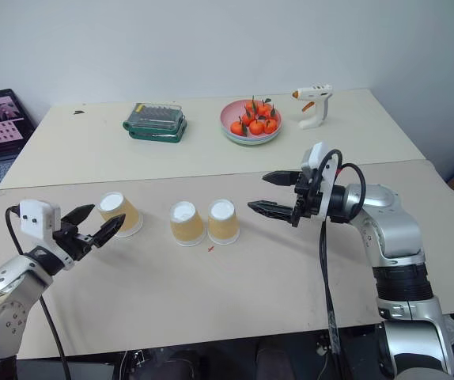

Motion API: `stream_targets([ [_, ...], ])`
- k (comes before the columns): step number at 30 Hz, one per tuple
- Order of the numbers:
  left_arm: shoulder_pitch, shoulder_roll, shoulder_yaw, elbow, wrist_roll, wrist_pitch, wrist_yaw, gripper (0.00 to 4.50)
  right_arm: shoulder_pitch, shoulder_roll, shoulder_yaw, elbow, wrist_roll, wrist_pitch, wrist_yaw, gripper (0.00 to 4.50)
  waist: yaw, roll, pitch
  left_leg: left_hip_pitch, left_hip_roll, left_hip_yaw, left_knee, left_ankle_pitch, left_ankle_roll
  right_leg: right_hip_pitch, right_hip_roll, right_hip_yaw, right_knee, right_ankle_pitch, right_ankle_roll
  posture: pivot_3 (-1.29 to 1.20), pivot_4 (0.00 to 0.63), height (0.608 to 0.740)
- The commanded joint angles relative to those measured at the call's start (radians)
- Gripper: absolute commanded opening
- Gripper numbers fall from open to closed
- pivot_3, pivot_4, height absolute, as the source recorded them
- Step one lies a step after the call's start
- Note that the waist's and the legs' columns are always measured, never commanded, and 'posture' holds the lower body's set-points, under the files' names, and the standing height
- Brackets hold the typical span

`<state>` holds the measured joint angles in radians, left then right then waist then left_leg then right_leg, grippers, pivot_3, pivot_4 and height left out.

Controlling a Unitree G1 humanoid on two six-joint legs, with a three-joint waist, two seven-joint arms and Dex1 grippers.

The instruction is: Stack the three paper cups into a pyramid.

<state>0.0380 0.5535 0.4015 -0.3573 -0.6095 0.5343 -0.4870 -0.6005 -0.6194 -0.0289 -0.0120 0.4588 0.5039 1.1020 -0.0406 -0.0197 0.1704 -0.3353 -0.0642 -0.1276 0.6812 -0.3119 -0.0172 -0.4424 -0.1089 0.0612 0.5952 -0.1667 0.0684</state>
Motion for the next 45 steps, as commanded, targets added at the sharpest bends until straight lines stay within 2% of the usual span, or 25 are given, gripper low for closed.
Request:
stream_targets([
  [1,0.041,-0.022,0.045,-0.107,-0.061,0.018,0.022,4.5,-0.007,-0.016,-0.032,-0.022,0.03,-0.005,0.007,4.48,0.0,0.0,0.0,0.0,0.0,0.0,0.0,0.0,0.0,0.0,0.0,0.0,0.0,0.0,0.0,0.0,0.15,0.725],
  [7,0.104,-0.046,0.071,-0.156,-0.068,0.02,0.078,4.5,-0.013,-0.012,-0.026,0.003,0.021,-0.022,0.018,4.48,0.003,0.0,0.0,0.0,0.0,0.0,0.0,0.0,0.0,0.0,0.0,0.0,0.0,0.0,0.0,0.0,0.15,0.725],
  [17,0.073,-0.021,0.047,-0.08,0.014,-0.015,0.081,4.5,-0.02,-0.01,-0.014,0.032,0.008,-0.044,0.028,4.48,0.002,0.0,0.0,0.0,0.0,0.0,0.0,0.0,0.0,0.0,0.0,0.0,0.0,0.0,0.0,0.0,0.15,0.725],
  [36,-0.242,-0.007,-0.139,0.253,0.221,-0.157,0.004,4.5,0.023,-0.033,-0.049,-0.001,0.013,-0.045,-0.002,4.48,0.005,0.0,0.0,0.0,0.0,0.0,0.0,0.0,0.0,0.0,0.0,0.0,0.0,0.001,0.0,0.0,0.15,0.725],
  [45,-0.256,-0.001,-0.169,0.214,0.219,-0.142,-0.031,4.5,0.028,-0.04,-0.06,0.002,0.012,-0.045,-0.011,4.48,0.004,0.0,0.0,-0.001,0.0,0.0,0.0,0.0,0.0,-0.001,0.0,0.0,0.0,0.002,0.0,0.0,0.15,0.725],
])
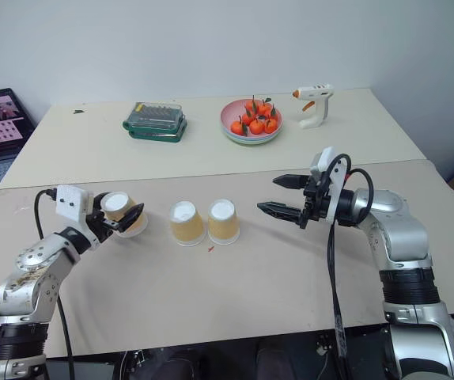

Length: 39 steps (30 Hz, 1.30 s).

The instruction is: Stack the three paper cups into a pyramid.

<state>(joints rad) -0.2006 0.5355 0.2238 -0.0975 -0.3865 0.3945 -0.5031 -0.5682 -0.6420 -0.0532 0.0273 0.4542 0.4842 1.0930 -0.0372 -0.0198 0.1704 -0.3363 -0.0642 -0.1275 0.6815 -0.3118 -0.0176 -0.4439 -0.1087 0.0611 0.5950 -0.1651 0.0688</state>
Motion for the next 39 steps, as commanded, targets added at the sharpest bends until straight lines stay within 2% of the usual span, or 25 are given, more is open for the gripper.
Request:
stream_targets([
  [1,-0.025,0.021,0.01,-0.049,-0.008,0.003,-0.018,4.5,-0.004,-0.018,-0.035,-0.037,0.017,-0.025,-0.002,4.48,0.0,0.0,0.0,0.0,0.0,0.0,0.0,0.0,0.0,0.0,0.0,0.0,0.0,0.0,0.0,0.0,0.15,0.725],
  [9,-0.201,0.063,0.023,-0.026,-0.036,0.084,-0.031,4.5,-0.018,-0.01,-0.019,-0.014,0.006,-0.039,-0.004,4.48,0.003,-0.001,0.0,0.0,0.0,0.0,0.001,0.0,0.0,0.0,0.0,0.0,0.0,0.001,0.001,0.0,0.15,0.725],
  [12,-0.164,0.067,0.034,-0.034,-0.039,0.095,-0.04,4.5,-0.013,-0.012,-0.022,-0.017,0.01,-0.038,-0.006,4.48,-0.005,0.0,0.0,0.0,-0.001,0.0,0.0,0.0,0.0,0.0,0.0,0.0,-0.001,0.001,0.001,0.0,0.15,0.725],
  [16,-0.03,0.058,0.064,-0.081,-0.039,0.094,-0.027,4.5,0.016,-0.02,-0.031,-0.04,0.019,-0.026,-0.009,4.48,-0.012,0.0,0.0,0.0,0.001,0.003,-0.001,-0.001,0.0,-0.006,0.0,0.001,0.001,0.001,0.001,0.0,0.15,0.725],
  [20,0.018,0.045,0.101,-0.102,-0.052,0.099,0.009,4.5,0.016,-0.021,-0.026,-0.04,0.021,-0.024,-0.008,4.48,-0.001,0.0,0.0,-0.01,0.001,0.004,0.001,0.0,-0.001,-0.015,0.0,0.001,0.001,0.003,0.0,0.0,0.15,0.725],
  [24,0.055,0.04,0.114,-0.114,-0.048,0.09,0.017,4.5,0.003,-0.02,-0.021,-0.032,0.02,-0.024,-0.005,4.48,0.008,0.0,0.0,-0.01,0.001,0.004,0.002,0.001,-0.002,-0.014,-0.001,0.001,0.0,0.005,0.0,0.0,0.15,0.725],
  [39,0.005,0.007,0.059,-0.096,-0.042,0.058,-0.011,4.5,0.002,-0.021,-0.02,-0.044,0.021,-0.018,-0.007,4.48,0.016,-0.001,0.0,-0.01,0.001,0.006,0.003,0.001,-0.003,-0.014,-0.001,0.001,0.0,0.007,0.0,0.0,0.15,0.725],
])
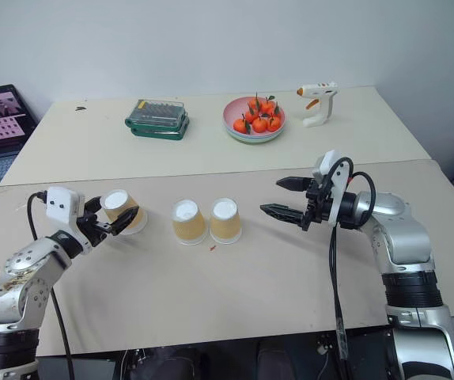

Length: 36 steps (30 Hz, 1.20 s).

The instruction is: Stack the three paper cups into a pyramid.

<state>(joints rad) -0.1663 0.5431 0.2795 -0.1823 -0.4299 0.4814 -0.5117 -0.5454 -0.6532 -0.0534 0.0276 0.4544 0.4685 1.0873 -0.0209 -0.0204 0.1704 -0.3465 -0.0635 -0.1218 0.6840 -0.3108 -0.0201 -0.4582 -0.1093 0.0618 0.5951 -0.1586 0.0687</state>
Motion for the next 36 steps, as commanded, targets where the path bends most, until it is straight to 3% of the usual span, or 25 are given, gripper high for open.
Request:
stream_targets([
  [1,-0.037,-0.004,0.003,-0.006,-0.002,-0.03,-0.004,4.5,-0.017,-0.011,-0.02,-0.045,0.02,-0.002,-0.002,4.48,0.001,0.0,0.0,0.0,0.0,0.0,0.0,0.0,0.0,0.0,0.0,0.0,0.0,0.0,0.0,0.0,0.15,0.725],
  [36,-0.017,0.001,-0.014,0.005,0.048,-0.038,0.032,4.5,-0.014,-0.014,-0.016,-0.033,0.011,-0.002,-0.002,4.48,0.002,0.0,0.0,0.0,0.0,0.001,0.002,0.0,0.0,0.0,0.0,0.0,0.0,0.001,0.0,0.0,0.15,0.725],
])
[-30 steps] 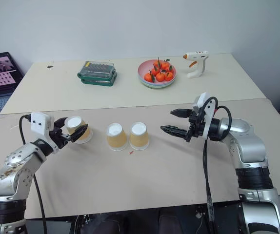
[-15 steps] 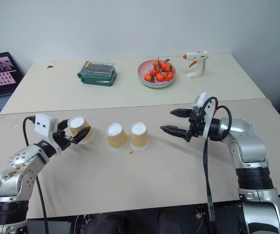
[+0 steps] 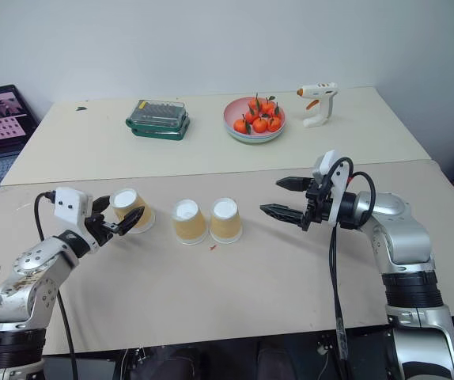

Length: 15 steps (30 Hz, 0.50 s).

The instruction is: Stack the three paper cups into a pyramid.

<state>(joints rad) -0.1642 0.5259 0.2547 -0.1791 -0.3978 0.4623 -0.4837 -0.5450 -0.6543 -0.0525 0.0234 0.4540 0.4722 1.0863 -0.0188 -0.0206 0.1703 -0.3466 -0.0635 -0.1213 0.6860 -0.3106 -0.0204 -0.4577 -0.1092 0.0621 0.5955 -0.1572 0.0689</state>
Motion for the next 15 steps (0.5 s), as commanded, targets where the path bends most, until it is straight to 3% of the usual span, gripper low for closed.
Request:
stream_targets([
  [1,-0.024,0.016,0.012,0.008,0.013,-0.021,0.0,4.5,-0.013,-0.013,-0.017,-0.029,0.012,-0.006,0.0,4.48,0.0,0.0,0.0,0.0,0.0,0.0,0.0,0.0,0.0,0.0,0.0,0.0,0.0,0.0,0.0,0.0,0.15,0.725],
  [3,-0.031,0.007,0.02,0.008,-0.033,-0.027,-0.051,4.5,-0.014,-0.012,-0.016,-0.03,0.013,-0.006,0.001,4.48,0.001,0.0,0.0,0.0,0.0,0.0,0.0,0.0,0.0,0.0,0.0,0.0,0.0,0.0,0.0,0.0,0.15,0.725],
  [6,-0.044,0.016,-0.005,0.032,0.035,-0.032,-0.009,4.5,-0.015,-0.009,-0.014,-0.029,0.011,-0.008,-0.001,4.48,0.001,0.0,0.0,0.0,0.0,0.0,0.001,0.0,0.0,0.0,0.0,0.0,0.0,0.001,0.0,0.0,0.15,0.725],
  [15,-0.01,-0.001,0.025,0.0,0.008,-0.058,-0.041,4.5,-0.017,-0.007,-0.011,-0.022,0.007,-0.015,-0.001,4.48,-0.002,0.0,0.0,0.0,0.0,0.0,0.001,0.0,0.0,0.0,0.0,0.0,0.0,0.001,0.0,0.0,0.15,0.725],
])
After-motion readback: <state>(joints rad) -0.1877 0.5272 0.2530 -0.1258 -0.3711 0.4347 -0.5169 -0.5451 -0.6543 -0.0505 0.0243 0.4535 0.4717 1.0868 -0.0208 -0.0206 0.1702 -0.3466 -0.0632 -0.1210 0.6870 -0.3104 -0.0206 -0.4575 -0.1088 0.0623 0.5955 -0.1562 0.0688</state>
